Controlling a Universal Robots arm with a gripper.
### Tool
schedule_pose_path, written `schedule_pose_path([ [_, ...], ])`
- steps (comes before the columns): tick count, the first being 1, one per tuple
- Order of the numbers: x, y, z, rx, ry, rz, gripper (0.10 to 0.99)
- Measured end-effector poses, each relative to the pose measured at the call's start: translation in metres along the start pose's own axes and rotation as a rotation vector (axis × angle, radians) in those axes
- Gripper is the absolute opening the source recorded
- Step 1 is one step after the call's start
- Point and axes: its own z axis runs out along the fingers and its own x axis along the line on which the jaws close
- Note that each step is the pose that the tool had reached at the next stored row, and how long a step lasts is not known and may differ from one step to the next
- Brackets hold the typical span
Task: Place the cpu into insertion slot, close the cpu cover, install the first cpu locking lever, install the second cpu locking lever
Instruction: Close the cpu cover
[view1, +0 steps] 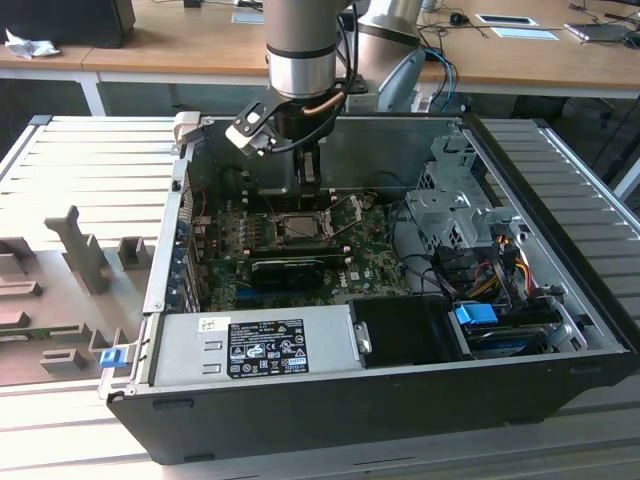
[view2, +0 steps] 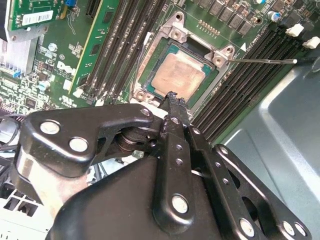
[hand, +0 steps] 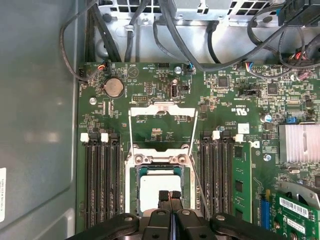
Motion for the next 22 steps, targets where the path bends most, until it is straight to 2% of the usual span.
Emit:
schedule_pose_path([
  [6, 0.0007, 0.0003, -0.0033, 0.000, -0.0111, -0.001, 0.106],
  [11, 0.0008, 0.0011, -0.0056, 0.000, -0.0161, -0.001, 0.106],
  [22, 0.0009, 0.0071, -0.0052, 0.006, -0.0167, -0.003, 0.106],
])
